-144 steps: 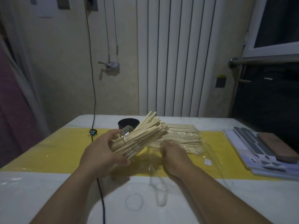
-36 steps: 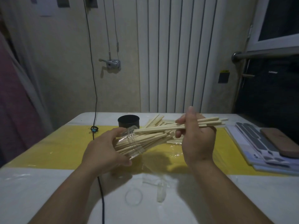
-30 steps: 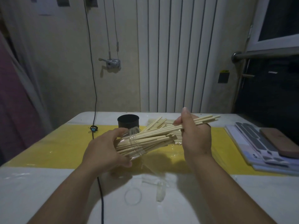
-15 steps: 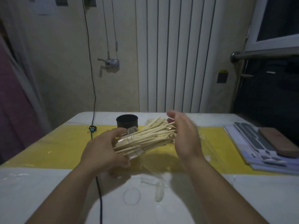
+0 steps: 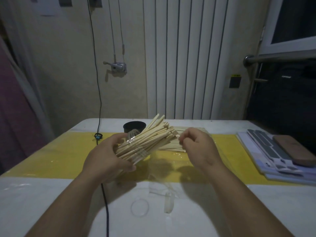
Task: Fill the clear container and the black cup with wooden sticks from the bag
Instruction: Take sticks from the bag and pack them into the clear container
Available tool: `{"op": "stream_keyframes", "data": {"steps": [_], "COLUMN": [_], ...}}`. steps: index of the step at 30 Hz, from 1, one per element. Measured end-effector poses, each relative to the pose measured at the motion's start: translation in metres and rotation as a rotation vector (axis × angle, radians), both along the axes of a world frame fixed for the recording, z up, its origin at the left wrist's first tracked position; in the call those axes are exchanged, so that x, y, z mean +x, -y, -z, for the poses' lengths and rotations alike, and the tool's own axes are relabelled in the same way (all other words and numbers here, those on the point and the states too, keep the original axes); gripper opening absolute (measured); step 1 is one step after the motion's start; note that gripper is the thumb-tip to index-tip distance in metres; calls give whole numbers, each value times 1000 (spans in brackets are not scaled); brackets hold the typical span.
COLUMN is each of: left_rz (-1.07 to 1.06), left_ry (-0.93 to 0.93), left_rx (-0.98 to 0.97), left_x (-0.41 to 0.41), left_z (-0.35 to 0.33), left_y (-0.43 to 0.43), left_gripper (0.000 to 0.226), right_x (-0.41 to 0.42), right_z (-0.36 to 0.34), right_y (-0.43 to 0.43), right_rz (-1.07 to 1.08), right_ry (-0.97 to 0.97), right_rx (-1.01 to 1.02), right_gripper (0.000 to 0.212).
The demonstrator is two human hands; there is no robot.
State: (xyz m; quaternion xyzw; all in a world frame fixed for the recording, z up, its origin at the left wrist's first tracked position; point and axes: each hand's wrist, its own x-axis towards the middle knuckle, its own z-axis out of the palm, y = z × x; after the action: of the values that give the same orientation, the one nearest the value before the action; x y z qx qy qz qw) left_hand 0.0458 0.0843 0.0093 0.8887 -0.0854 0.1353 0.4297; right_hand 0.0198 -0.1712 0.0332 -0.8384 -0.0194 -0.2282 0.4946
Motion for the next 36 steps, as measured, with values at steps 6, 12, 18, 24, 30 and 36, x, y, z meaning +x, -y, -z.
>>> {"op": "stream_keyframes", "data": {"steps": [6, 12, 18, 24, 30, 36], "left_rz": [0, -26, -26, -20, -22, -20], "left_ry": [-13, -40, -57, -64, -68, -77], "left_rx": [-26, -59, -101, -117, -111, -112], "left_x": [0, 1, 3, 0, 1, 1], "left_z": [-1, -1, -1, -3, -4, -3], "left_y": [1, -1, -2, -1, -2, -2], "left_gripper": [91, 84, 98, 101, 106, 105], "right_x": [4, 15, 23, 56, 86, 108], "right_z": [8, 31, 57, 60, 47, 44], "right_y": [1, -5, -10, -23, -33, -33], "right_rz": [-7, -221, -139, -49, 107, 144], "right_ry": [-175, -512, -509, -473, -455, -499], "right_rx": [-262, -578, -842, -920, -1074, -1172], "right_gripper": [19, 24, 64, 71, 49, 44]}}
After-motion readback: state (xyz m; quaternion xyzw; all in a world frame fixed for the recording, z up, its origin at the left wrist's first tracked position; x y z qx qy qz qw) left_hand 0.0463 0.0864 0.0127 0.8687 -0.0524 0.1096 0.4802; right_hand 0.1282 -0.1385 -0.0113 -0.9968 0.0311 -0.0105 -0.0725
